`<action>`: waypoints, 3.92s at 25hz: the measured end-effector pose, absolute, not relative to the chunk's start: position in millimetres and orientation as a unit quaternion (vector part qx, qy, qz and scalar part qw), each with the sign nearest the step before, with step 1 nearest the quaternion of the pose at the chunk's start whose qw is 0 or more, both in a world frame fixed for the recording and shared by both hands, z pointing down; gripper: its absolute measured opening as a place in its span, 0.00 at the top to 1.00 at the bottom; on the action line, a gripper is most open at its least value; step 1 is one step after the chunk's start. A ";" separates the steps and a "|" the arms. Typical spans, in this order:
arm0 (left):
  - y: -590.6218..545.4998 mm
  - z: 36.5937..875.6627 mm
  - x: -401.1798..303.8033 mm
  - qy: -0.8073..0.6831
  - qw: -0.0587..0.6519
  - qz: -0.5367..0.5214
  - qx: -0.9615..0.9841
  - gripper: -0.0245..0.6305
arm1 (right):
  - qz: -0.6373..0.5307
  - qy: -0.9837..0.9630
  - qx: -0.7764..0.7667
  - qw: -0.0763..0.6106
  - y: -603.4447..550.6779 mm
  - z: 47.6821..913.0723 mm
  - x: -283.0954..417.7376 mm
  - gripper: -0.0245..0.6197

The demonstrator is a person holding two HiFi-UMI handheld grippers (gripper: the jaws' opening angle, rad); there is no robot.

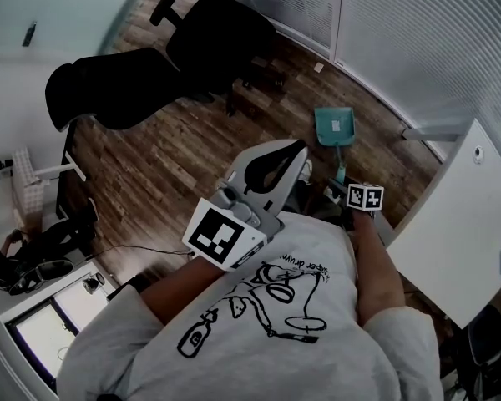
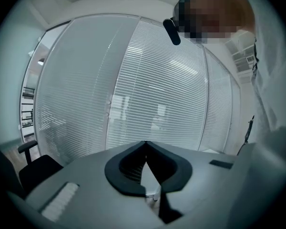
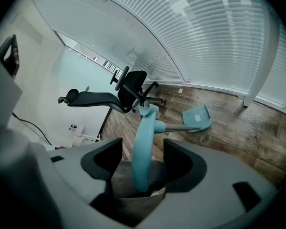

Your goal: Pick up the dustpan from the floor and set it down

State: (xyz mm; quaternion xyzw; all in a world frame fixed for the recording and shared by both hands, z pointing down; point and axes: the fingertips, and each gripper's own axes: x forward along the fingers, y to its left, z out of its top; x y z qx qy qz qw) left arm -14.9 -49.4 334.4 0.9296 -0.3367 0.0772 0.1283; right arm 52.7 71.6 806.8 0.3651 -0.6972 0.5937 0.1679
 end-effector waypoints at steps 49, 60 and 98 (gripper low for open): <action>-56.4 321.2 -16.4 -0.344 0.118 0.053 0.930 0.96 | 0.573 -0.735 0.353 0.082 34.2 753.9 49.9 0.84; -63.4 318.8 -14.0 -0.343 0.117 0.038 0.931 0.96 | 0.557 -0.749 0.355 0.055 33.4 703.3 58.5 0.83; -80.1 317.4 -7.9 -0.320 0.118 0.020 0.940 0.96 | 0.464 -0.807 0.359 -0.064 -3.9 395.3 60.5 0.83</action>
